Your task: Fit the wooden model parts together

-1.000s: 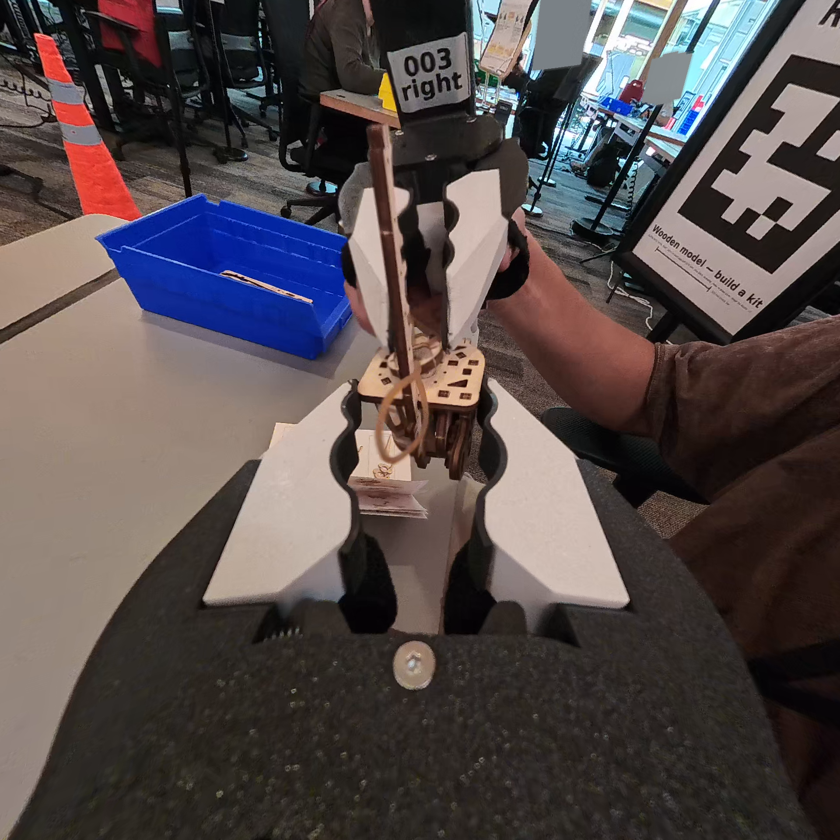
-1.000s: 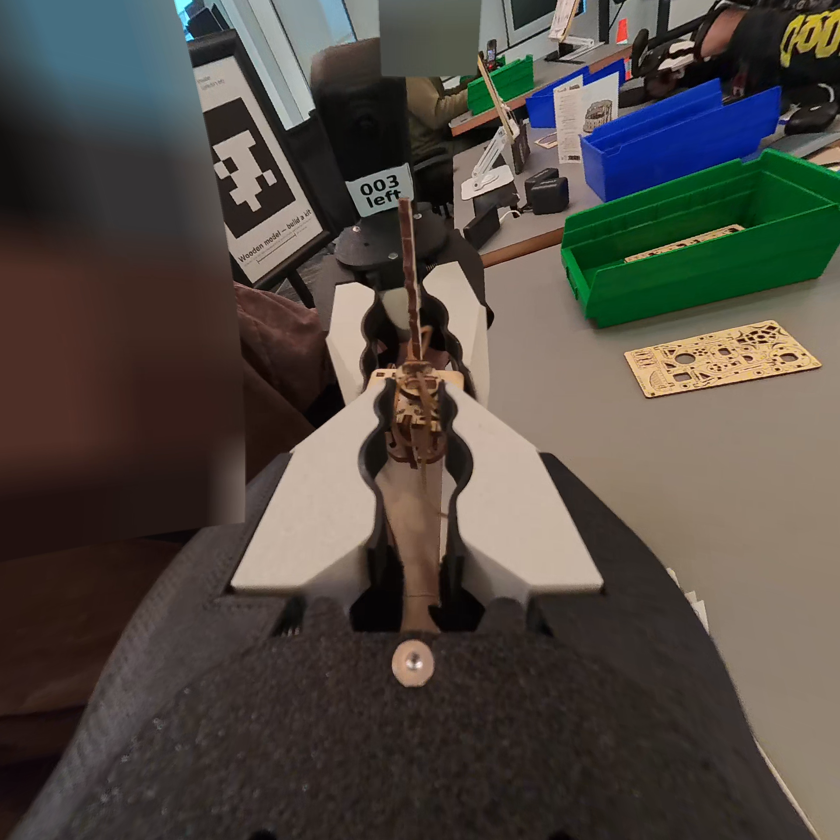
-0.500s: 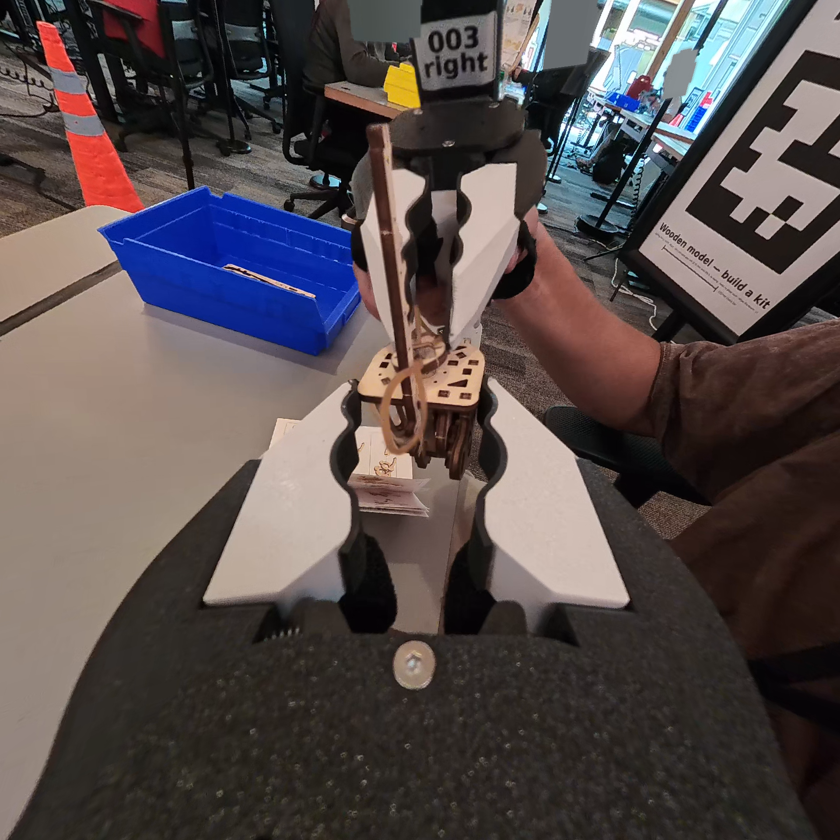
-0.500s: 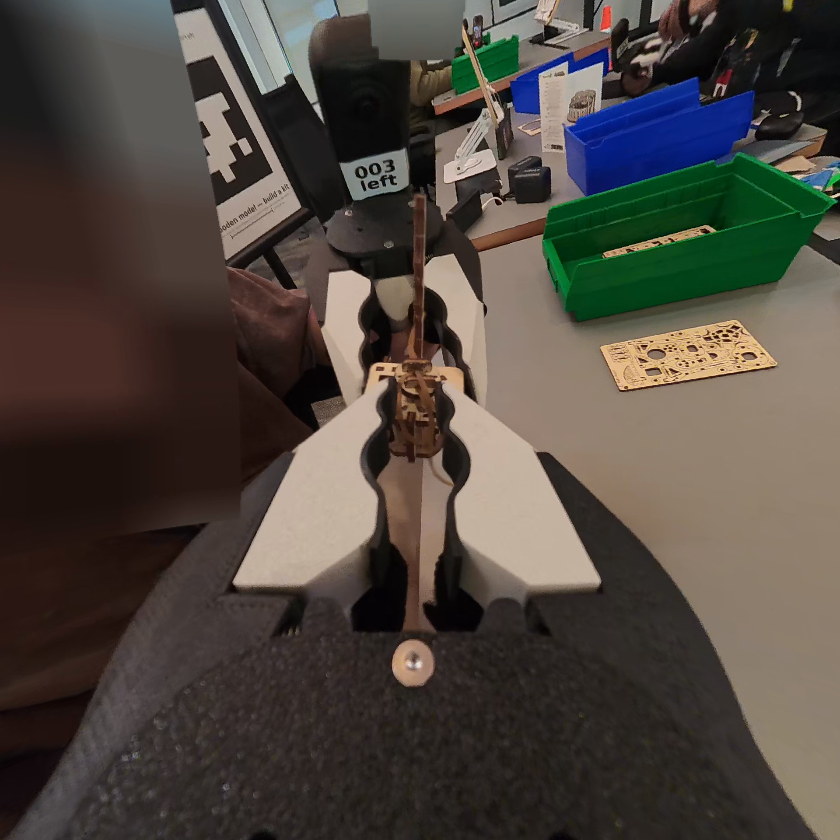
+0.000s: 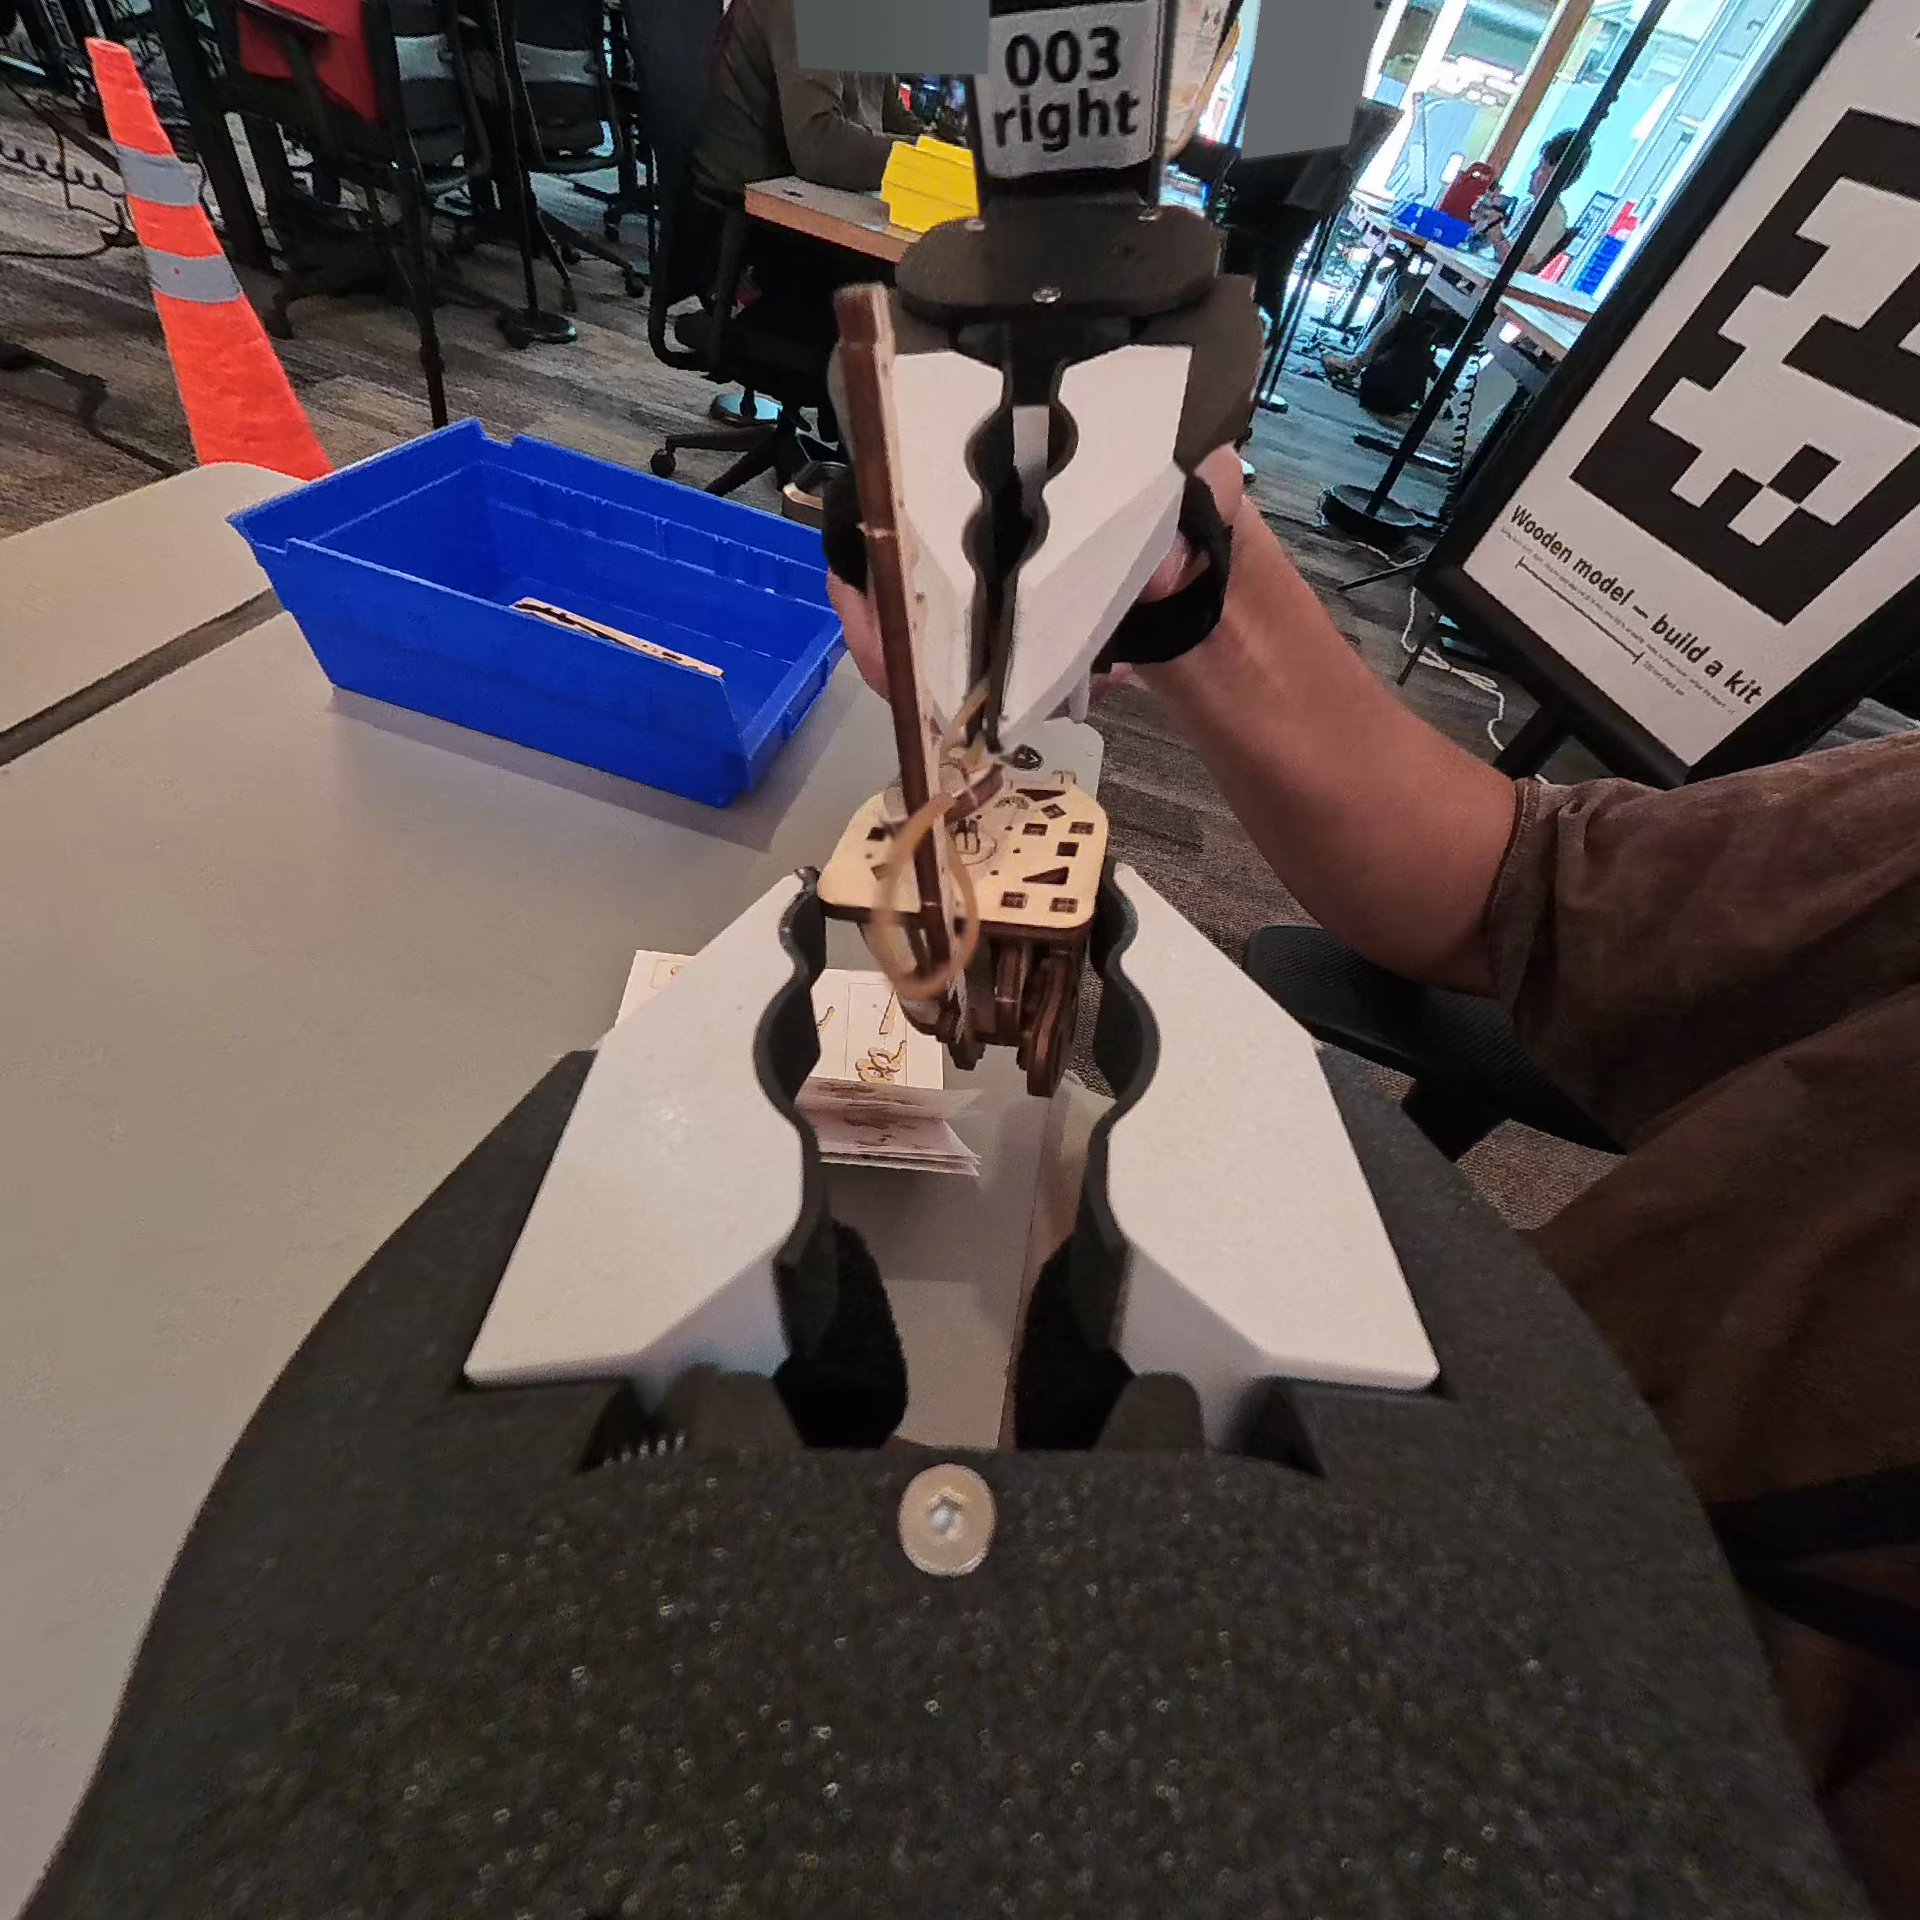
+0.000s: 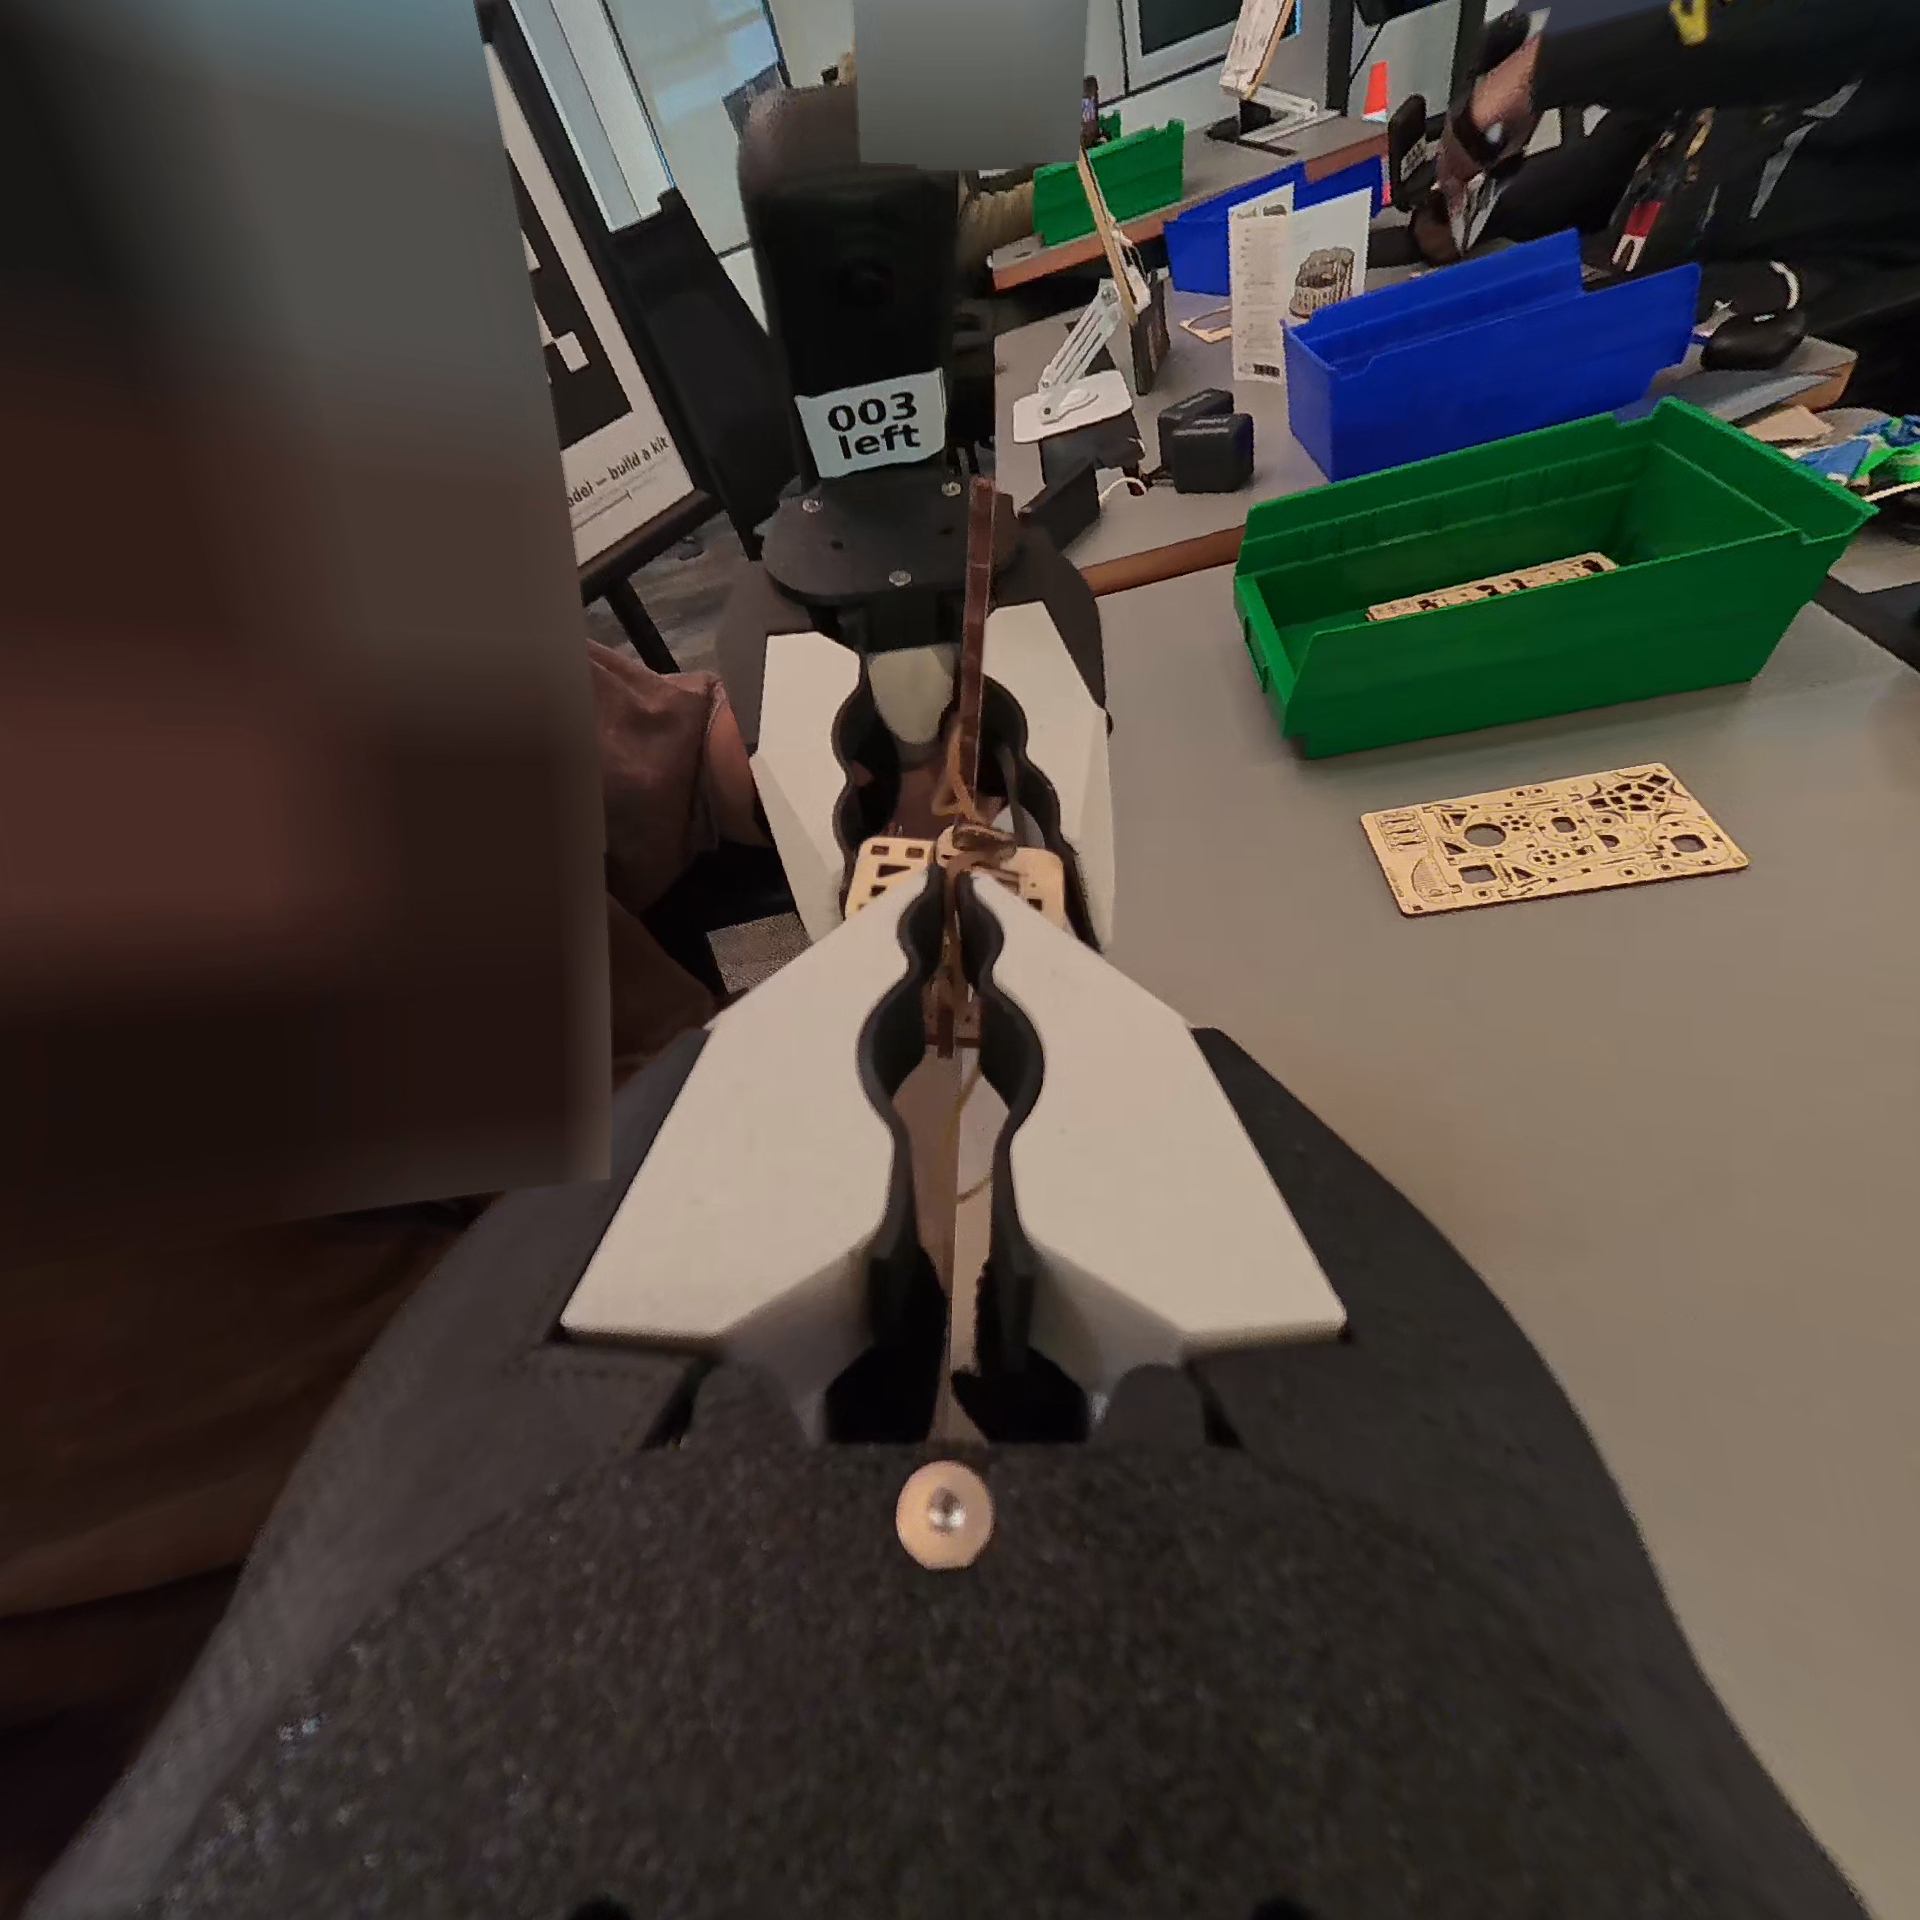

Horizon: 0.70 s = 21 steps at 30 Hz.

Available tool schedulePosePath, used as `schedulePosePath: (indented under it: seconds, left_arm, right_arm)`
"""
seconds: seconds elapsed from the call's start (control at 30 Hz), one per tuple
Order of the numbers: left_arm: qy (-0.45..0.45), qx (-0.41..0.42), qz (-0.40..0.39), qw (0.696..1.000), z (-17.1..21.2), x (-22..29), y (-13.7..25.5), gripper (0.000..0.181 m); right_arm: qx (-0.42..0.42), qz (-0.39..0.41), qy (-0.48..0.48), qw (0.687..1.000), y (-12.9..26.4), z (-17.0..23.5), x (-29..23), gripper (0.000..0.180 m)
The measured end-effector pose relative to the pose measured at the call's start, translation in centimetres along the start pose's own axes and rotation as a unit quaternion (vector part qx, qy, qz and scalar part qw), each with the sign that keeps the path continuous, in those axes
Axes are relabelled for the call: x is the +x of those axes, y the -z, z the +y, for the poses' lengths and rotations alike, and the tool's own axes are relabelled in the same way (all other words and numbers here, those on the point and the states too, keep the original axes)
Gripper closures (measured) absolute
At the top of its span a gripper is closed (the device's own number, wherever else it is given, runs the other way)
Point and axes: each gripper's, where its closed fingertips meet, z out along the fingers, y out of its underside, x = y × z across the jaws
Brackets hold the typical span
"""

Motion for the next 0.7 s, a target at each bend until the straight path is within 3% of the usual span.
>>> schedulePosePath:
  seconds: [0.7]
  left_arm:
    - [0.001, 0.004, 0.001, 1.0, -0.1, 0.0, 0.1, 0.131]
  right_arm:
    - [-0.006, -0.02, 0.02, 1.0, -0.5, 0.0, -1.1, 0.178]
